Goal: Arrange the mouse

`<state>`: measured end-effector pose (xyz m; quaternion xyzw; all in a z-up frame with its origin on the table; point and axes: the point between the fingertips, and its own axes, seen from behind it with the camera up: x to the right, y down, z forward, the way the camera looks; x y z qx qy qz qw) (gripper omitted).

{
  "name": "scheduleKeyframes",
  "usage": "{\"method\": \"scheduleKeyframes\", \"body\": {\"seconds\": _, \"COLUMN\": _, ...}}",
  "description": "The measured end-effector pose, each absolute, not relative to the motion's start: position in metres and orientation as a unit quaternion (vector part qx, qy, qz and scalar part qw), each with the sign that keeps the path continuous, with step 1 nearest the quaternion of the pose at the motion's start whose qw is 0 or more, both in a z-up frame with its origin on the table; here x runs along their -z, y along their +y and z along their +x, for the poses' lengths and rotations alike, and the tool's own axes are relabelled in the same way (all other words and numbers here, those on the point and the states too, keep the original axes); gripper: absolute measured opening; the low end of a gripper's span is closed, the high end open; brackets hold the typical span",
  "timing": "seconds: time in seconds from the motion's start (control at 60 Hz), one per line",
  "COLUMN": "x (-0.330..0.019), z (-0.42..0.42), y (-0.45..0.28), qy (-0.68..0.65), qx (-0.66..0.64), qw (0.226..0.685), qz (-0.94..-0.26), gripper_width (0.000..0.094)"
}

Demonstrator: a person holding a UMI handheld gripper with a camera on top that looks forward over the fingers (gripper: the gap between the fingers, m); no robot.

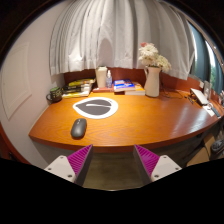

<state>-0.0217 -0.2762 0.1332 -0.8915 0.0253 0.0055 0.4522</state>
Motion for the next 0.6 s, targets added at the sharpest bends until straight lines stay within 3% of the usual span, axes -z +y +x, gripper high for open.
{"method": "scheduleKeyframes", "body": {"seconds": 0.267, "x": -0.12, "z": -0.128, "y": -0.227, "qy": -0.033, "qx": -0.057, "qw": 0.411, "qz": -0.909, "gripper_width": 0.0828}}
{"method": "scheduleKeyframes", "body": {"seconds": 0.467, "x": -0.141, "z": -0.14, "y": -0.16, "qy": -0.036, "qx": -0.055, "qw": 0.404, "qz": -0.912, "gripper_width": 0.0829}}
{"method": "scheduleKeyframes", "body": {"seconds": 0.6, "x": -0.168, "z": -0.119, "y": -0.117, "qy": -0.032, "qx": -0.036, "qw": 0.403, "qz": -0.914, "gripper_width": 0.0736}}
